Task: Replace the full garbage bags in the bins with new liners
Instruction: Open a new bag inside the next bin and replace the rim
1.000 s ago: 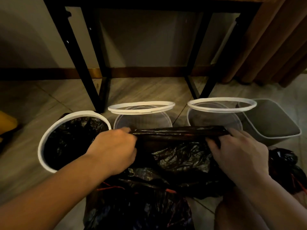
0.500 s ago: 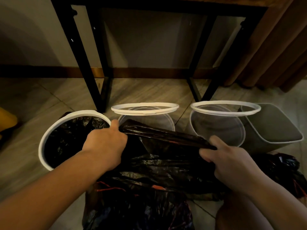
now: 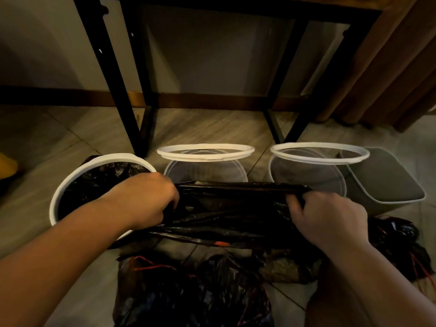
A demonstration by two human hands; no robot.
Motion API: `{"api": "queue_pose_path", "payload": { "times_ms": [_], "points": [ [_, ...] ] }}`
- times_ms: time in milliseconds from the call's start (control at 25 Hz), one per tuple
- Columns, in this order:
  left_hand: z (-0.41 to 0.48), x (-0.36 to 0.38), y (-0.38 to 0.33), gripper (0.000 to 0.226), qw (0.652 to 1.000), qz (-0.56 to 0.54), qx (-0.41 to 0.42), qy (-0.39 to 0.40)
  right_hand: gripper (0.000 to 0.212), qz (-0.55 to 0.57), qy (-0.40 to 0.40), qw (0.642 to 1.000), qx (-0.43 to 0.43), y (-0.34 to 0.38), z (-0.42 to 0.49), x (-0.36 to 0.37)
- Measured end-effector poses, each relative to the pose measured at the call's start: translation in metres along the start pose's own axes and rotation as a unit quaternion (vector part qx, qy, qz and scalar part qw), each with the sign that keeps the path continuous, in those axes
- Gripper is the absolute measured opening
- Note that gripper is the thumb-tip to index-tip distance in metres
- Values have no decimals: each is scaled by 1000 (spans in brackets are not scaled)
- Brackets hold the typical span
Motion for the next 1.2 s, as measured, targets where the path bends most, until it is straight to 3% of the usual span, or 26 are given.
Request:
{"api": "queue_pose_path", "payload": {
  "times_ms": [160,240,440,520,640,720,800,880,920,1040,1120,1200],
  "points": [
    [0,0,1,14,995,-33,-72,-68,24,-31,54,997,-46,8,0,0],
    [0,0,3,18,989,-48,-115,-73,8,-16,40,995,-87,10,-2,-1],
    [-4,-1,14,35,979,-93,-180,-9,44,-80,151,950,-263,11,3,10],
    [-5,-1,15,39,982,-58,-181,-10,47,-79,159,956,-234,12,5,7],
    [-3,2,17,44,994,-46,-103,-3,38,-16,166,975,-143,15,10,2],
    [-10,-2,34,50,982,-165,-34,82,35,7,165,982,-96,16,16,-2],
    [-20,-8,54,48,939,-326,4,113,36,5,118,991,-57,13,22,-1],
    [-18,-6,63,40,918,-396,-4,31,22,55,100,993,-40,13,28,7],
    [-11,-3,61,34,923,-383,-23,-16,26,103,118,987,-32,15,31,12],
    [13,12,51,38,954,-265,-59,-126,54,233,167,957,-44,24,40,28],
    [18,18,49,35,961,-230,-62,-139,54,290,164,941,-58,32,44,38],
    [21,24,50,42,962,-242,-68,-105,36,344,153,926,-33,41,46,53]
  ]
}}
Point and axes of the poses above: each hand's wrist, its own z-axis towards the middle knuckle, its own x-axis out of the palm, y = z × x, the point moved 1 cm from there along z, towards the middle knuckle, and after that the axes turned 9 degrees about y, right-handed, at the moved point
